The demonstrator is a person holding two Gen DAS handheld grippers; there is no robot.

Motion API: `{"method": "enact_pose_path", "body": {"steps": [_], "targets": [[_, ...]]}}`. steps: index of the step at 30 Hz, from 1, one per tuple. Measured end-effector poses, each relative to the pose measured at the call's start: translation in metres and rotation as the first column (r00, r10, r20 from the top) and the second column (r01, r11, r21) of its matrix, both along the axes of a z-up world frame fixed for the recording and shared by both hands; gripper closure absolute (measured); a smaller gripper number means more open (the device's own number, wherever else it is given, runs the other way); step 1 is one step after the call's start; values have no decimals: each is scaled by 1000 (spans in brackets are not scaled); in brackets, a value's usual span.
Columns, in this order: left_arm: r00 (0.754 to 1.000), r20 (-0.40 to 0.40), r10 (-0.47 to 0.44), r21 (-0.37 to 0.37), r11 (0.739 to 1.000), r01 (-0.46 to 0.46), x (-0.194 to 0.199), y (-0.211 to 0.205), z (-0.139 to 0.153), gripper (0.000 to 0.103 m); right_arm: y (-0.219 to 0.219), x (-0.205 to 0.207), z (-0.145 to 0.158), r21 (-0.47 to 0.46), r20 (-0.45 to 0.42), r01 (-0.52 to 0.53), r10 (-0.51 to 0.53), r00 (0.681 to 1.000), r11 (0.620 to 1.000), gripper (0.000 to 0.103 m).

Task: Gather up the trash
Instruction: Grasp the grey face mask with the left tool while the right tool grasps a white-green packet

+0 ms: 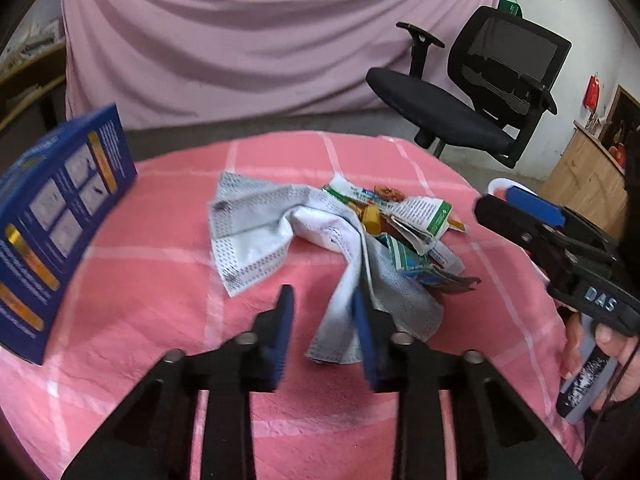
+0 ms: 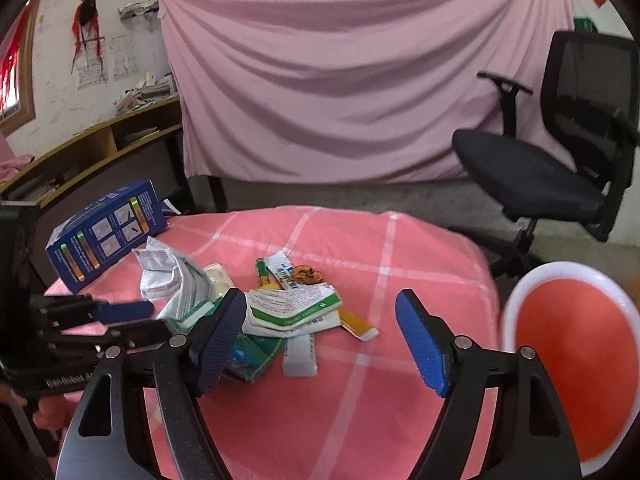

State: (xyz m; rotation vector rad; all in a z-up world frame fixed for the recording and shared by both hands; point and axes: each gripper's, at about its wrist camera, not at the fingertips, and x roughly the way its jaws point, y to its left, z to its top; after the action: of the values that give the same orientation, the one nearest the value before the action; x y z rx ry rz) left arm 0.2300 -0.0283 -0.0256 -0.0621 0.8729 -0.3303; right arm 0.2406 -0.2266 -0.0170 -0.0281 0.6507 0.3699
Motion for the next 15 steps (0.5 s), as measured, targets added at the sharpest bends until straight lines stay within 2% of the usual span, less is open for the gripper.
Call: {"method": "enact_pose_path", "body": {"steps": [3, 6, 10, 15], "targets": [[1000, -14, 7, -20, 1000, -7, 1, 4, 1, 94, 6, 11, -2, -7, -25, -26, 26, 999, 1000, 26], [999, -11, 36, -33, 999, -37, 0, 12, 4, 98, 14, 24, -6, -24, -56, -54, 52, 997, 998, 26], [997, -3, 76, -41, 996, -76, -3, 21, 7, 99, 21, 37, -16, -33, -122, -90, 85, 989, 995, 26], [995, 12, 103, -48, 994, -102, -5, 29, 11, 100, 25, 37, -20, -46, -147, -117, 109, 983, 992, 26]]}}
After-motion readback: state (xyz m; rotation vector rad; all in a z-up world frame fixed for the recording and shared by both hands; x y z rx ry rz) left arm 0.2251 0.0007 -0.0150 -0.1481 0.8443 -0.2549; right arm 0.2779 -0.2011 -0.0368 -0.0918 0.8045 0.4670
